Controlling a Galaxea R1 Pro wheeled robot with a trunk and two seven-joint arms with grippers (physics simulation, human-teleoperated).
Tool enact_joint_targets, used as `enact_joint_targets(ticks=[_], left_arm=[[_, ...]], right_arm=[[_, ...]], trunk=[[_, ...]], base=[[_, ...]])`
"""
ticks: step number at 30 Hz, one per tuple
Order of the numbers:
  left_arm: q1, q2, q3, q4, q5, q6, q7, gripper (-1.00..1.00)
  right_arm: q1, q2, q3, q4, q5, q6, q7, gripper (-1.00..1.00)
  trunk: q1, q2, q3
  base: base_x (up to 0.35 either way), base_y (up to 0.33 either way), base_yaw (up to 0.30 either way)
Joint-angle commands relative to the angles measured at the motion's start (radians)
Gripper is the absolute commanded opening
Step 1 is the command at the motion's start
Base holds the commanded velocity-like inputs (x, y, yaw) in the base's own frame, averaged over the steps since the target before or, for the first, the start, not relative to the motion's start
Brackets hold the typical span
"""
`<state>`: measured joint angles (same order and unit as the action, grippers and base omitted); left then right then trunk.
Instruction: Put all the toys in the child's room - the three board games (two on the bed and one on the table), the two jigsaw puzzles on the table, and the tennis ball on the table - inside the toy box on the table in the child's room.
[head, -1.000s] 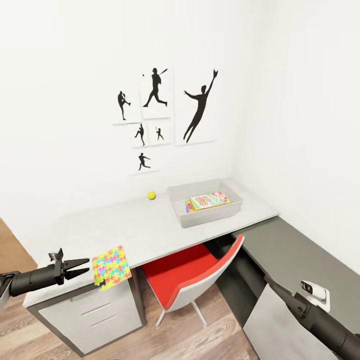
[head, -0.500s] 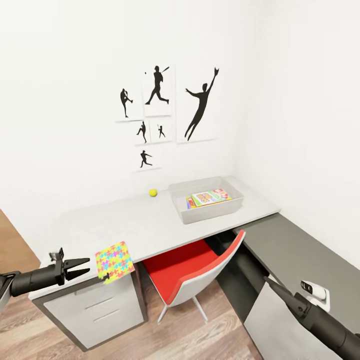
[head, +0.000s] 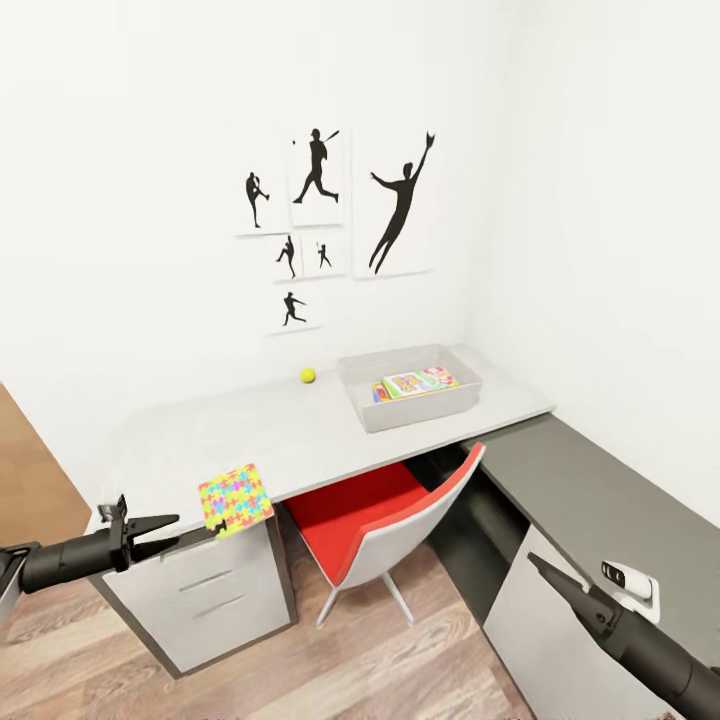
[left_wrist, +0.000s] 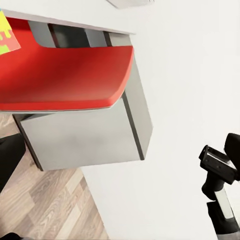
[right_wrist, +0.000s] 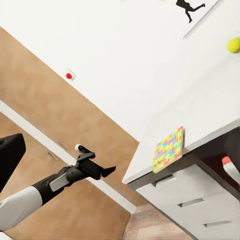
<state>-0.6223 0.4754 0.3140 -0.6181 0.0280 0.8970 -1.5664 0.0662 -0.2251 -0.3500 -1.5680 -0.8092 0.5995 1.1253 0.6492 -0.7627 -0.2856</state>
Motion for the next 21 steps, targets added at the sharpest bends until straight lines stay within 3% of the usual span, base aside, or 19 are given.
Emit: enact_joint_targets(ticks=[1,8,18,21], left_arm=[[-0.001,0.000,0.002,0.000,0.000,0.014,0.014,1.00],[-0.001,0.000,0.007,0.000,0.004,0.035,0.095,1.00],[-0.001,-0.001,0.011,0.000,0.005,0.053,0.143,1.00],[-0.002,-0.012,0.011,0.000,0.006,0.055,0.175,1.00]], right_arm=[[0.000,0.000,0.000,-0.001,-0.007,0.008,-0.001,1.00],[0.000,-0.002,-0.002,-0.001,-0.012,0.015,0.000,1.00],[0.000,0.001,-0.004,-0.009,-0.020,0.087,0.004,1.00],[0.000,0.002,-0.003,-0.010,-0.021,0.108,0.005,1.00]], trunk=[[0.004,-0.008,-0.004],[0.031,-0.057,-0.026],[0.069,-0.127,-0.058],[0.081,-0.148,-0.067]], base=[[-0.052,0.000,0.000],[-0.023,0.000,0.000],[-0.003,0.000,0.000],[0.000,0.000,0.000]])
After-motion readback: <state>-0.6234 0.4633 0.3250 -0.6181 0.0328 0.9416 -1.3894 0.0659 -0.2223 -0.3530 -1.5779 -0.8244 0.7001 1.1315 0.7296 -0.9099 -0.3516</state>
